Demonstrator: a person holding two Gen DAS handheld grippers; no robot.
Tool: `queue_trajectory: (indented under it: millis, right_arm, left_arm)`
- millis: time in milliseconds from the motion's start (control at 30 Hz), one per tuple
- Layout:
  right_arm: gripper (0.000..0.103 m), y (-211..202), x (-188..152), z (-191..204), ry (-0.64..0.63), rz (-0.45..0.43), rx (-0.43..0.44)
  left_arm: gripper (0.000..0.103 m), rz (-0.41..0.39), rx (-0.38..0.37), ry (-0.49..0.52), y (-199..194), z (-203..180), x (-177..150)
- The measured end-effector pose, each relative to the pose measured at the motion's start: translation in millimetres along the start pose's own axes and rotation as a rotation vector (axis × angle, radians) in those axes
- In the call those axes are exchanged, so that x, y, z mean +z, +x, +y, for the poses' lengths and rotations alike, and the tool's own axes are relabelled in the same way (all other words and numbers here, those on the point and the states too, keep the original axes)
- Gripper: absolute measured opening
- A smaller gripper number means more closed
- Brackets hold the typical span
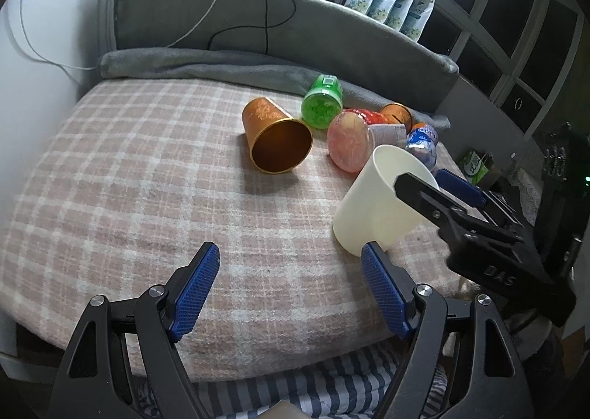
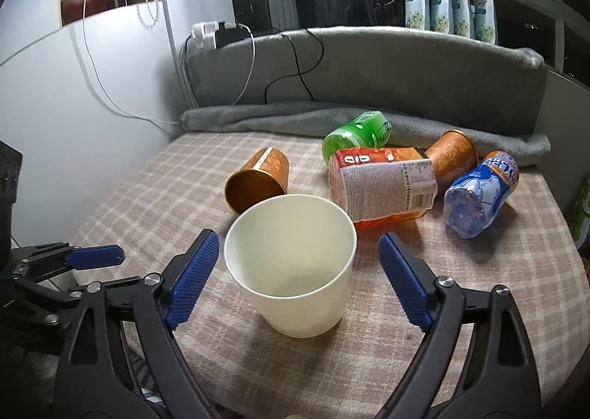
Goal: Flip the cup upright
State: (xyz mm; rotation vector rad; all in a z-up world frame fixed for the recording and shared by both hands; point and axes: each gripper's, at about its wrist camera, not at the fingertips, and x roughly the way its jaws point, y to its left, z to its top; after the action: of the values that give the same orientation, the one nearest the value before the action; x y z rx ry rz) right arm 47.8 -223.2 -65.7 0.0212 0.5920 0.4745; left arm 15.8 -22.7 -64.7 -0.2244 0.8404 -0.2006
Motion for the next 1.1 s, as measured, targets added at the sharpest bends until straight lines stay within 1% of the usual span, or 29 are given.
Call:
queue_trajectory:
  millis: [67,167,267,400,533,667,733,833,900,933,967,1100]
  right_arm:
    - [0.091,-8,-1,-2,0.013,-0.012,0.001]
    - [0.091,-25,-4,-8,0.04,-0.036,-0.011]
    - [0.093,-37,-7,-12,0.057,-0.05,-0.046]
    - [0.093,-54,-9,-15,0.074,-0.074,-0.127]
    - [0.093,-65,-8,-21,0.103,-0.105,-0.207]
    - [0.093,-76,-5,-19,0.106,-0.157,-0.32]
    - [0.093,-81,-3,-19,0.105,-0.179,-0.345]
    - [0.093,-87,0,-15,0.091,-0.216,-0.371]
    - [0.093,-90,1,-12,0.082,-0.237,-0.386]
    - [0.096,-91,2,-11,0.083,-0.243,-0.387]
    - [0.102,-92,2,-11,0.087,-0.249,-0.385]
    - [0.103,-97,3,-11,0.096,-0.278,-0.389]
  left_arm:
    - [0.079,-0.024,0.005,0.012,-3,-2,1]
    - [0.079,-0.08,0.024,0.047,-11,-8,2]
    - [0.079,-0.16,0.052,0.086,-19,-14,4]
    - [0.079,-0.285,0.111,0.149,-32,-24,5]
    - [0.079,-0.383,0.154,0.187,-44,-32,4]
    - [0.081,-0.475,0.175,0.187,-58,-33,1]
    - [0.081,-0.519,0.188,0.185,-64,-32,0]
    - [0.081,-0.56,0.206,0.188,-70,-33,-2]
    - [0.082,-0.568,0.209,0.188,-72,-33,-2]
    - [0.082,-0.568,0.208,0.182,-72,-32,-2]
    - [0.082,-0.569,0.207,0.176,-73,-31,-2]
    - [0.082,-0.567,0.208,0.165,-73,-30,-1]
